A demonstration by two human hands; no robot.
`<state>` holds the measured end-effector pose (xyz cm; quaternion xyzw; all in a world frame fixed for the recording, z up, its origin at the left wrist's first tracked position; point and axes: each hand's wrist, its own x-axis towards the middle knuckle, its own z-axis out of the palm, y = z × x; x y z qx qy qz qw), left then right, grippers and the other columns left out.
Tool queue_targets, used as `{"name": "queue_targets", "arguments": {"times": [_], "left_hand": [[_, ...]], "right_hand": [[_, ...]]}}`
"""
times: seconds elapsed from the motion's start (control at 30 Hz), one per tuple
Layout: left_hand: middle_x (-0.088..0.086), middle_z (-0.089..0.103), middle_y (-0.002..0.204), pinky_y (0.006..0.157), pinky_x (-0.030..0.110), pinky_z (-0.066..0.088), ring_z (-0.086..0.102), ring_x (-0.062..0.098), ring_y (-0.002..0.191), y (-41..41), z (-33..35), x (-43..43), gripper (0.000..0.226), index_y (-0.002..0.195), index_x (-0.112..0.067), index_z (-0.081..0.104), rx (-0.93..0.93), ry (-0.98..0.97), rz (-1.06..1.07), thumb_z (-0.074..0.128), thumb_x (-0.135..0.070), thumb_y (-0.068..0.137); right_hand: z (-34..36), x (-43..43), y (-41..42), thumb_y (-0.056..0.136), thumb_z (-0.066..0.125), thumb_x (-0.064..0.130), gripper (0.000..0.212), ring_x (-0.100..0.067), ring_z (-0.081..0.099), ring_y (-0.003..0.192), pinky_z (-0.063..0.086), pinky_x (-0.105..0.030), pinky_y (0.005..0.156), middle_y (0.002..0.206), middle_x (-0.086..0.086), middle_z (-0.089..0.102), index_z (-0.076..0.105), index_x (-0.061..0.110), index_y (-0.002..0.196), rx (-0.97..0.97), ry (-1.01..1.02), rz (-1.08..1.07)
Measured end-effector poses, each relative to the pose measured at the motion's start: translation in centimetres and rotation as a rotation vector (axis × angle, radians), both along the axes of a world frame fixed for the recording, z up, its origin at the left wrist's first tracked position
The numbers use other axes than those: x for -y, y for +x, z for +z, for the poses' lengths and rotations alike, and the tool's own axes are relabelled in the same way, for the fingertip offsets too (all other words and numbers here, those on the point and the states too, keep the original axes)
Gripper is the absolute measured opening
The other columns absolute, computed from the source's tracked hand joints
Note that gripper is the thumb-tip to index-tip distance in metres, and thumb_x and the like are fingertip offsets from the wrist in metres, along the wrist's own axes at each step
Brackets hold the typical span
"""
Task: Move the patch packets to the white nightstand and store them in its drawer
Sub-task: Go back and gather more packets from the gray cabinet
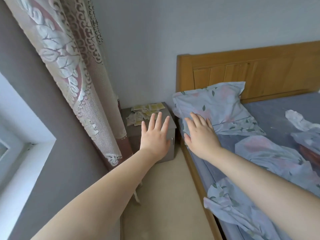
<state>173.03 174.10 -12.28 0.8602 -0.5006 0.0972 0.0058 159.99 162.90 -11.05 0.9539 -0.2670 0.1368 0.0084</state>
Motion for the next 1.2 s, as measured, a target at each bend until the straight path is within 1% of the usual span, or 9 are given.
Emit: {"name": "queue_targets", "arguments": {"times": [0.23, 0.43, 0.6, 0.73, 0.8, 0.87, 0.97, 1.07, 1.2], "left_hand": [[0.008, -0.011, 0.160, 0.115, 0.055, 0.004, -0.011, 0.030, 0.147, 11.1, -4.2, 14.3, 0.075, 0.152, -0.020, -0.007, -0.037, 0.053, 0.040, 0.037, -0.047, 0.097], [0.007, -0.013, 0.160, 0.116, 0.054, 0.003, -0.012, 0.030, 0.147, 20.9, -7.8, 23.2, 0.074, 0.151, -0.021, -0.013, -0.129, 0.111, 0.150, 0.032, -0.047, 0.099], [0.006, -0.012, 0.160, 0.117, 0.053, 0.001, -0.012, 0.029, 0.147, 28.5, -11.9, 27.3, 0.072, 0.152, -0.021, -0.012, -0.262, 0.140, 0.241, 0.031, -0.046, 0.099], [0.007, -0.015, 0.160, 0.117, 0.054, 0.005, -0.014, 0.028, 0.147, 36.4, -16.3, 29.8, 0.073, 0.151, -0.020, -0.012, -0.346, 0.186, 0.305, 0.033, -0.043, 0.099], [0.005, -0.017, 0.159, 0.118, 0.054, 0.002, -0.016, 0.026, 0.146, 40.2, -18.6, 31.1, 0.073, 0.152, -0.022, -0.009, -0.425, 0.184, 0.344, 0.036, -0.042, 0.099], [0.003, -0.016, 0.160, 0.116, 0.053, -0.001, -0.016, 0.025, 0.146, 43.6, -20.9, 32.2, 0.072, 0.152, -0.024, -0.007, -0.471, 0.195, 0.376, 0.037, -0.041, 0.099], [0.004, -0.013, 0.160, 0.116, 0.053, -0.001, -0.013, 0.025, 0.147, 47.4, -24.2, 33.4, 0.070, 0.153, -0.024, -0.004, -0.521, 0.226, 0.422, 0.037, -0.040, 0.099], [0.004, -0.010, 0.161, 0.116, 0.053, 0.001, -0.010, 0.027, 0.147, 49.8, -27.5, 34.3, 0.069, 0.153, -0.024, -0.002, -0.579, 0.250, 0.474, 0.038, -0.040, 0.099], [0.004, -0.012, 0.160, 0.116, 0.053, -0.002, -0.013, 0.027, 0.147, 51.7, -32.2, 35.4, 0.068, 0.153, -0.025, -0.003, -0.662, 0.324, 0.546, 0.037, -0.040, 0.100]], "right_hand": [[-4.3, 15.3, 11.9, 0.099, 0.036, 0.034, 0.059, -0.025, 0.012, 0.146, 0.011, -0.045, 0.119, 0.160, -0.009, 0.012, 0.019, 0.013, 0.150, -0.059, 0.056, 0.000], [-8.2, 25.4, 23.2, 0.098, 0.038, 0.035, 0.058, -0.023, 0.012, 0.146, 0.011, -0.043, 0.118, 0.159, -0.008, 0.013, 0.021, 0.013, 0.149, -0.112, 0.145, 0.073], [-12.4, 30.1, 32.8, 0.098, 0.039, 0.036, 0.059, -0.024, 0.013, 0.146, 0.013, -0.042, 0.117, 0.159, -0.009, 0.015, 0.023, 0.011, 0.149, -0.206, 0.191, 0.146], [-16.5, 33.1, 41.0, 0.097, 0.039, 0.036, 0.060, -0.030, 0.022, 0.142, 0.019, -0.044, 0.114, 0.154, -0.015, 0.024, 0.027, 0.004, 0.146, -0.306, 0.183, 0.195], [-18.6, 34.4, 44.9, 0.098, 0.037, 0.038, 0.060, -0.028, 0.021, 0.143, 0.018, -0.043, 0.114, 0.155, -0.014, 0.023, 0.024, 0.006, 0.147, -0.337, 0.214, 0.194], [-21.0, 35.6, 48.4, 0.099, 0.036, 0.038, 0.059, -0.027, 0.019, 0.144, 0.019, -0.043, 0.114, 0.157, -0.012, 0.019, 0.021, 0.009, 0.148, -0.349, 0.287, 0.194], [-24.5, 37.2, 52.3, 0.099, 0.035, 0.038, 0.059, -0.027, 0.018, 0.144, 0.020, -0.043, 0.116, 0.157, -0.011, 0.019, 0.021, 0.009, 0.149, -0.403, 0.347, 0.209], [-28.0, 38.6, 54.6, 0.100, 0.034, 0.038, 0.058, -0.028, 0.021, 0.143, 0.020, -0.042, 0.115, 0.156, -0.011, 0.020, 0.020, 0.010, 0.149, -0.491, 0.416, 0.206], [-33.0, 40.6, 56.9, 0.100, 0.034, 0.040, 0.060, -0.028, 0.017, 0.145, 0.019, -0.044, 0.117, 0.158, -0.011, 0.015, 0.018, 0.011, 0.150, -0.592, 0.493, 0.217]]}}
